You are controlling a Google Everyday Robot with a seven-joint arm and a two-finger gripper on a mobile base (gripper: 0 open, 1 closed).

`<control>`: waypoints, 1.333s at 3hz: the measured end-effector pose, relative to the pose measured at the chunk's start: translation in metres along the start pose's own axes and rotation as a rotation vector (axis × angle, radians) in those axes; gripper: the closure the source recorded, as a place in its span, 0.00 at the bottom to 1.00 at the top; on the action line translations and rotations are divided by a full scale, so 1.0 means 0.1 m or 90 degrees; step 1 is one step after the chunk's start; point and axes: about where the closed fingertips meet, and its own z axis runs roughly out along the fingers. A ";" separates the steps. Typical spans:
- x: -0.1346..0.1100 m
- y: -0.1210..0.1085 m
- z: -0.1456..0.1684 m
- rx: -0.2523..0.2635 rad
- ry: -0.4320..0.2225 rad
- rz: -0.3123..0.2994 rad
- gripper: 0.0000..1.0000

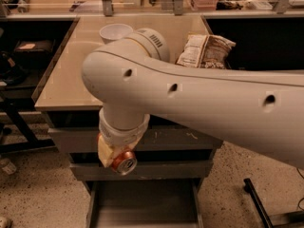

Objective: Place coke can into bottom drawer

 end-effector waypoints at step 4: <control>1.41 0.47 1.80 -0.210 0.133 0.231 1.00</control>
Offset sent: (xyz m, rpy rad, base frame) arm -0.0983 0.0041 -0.1950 0.1546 0.4105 -0.1952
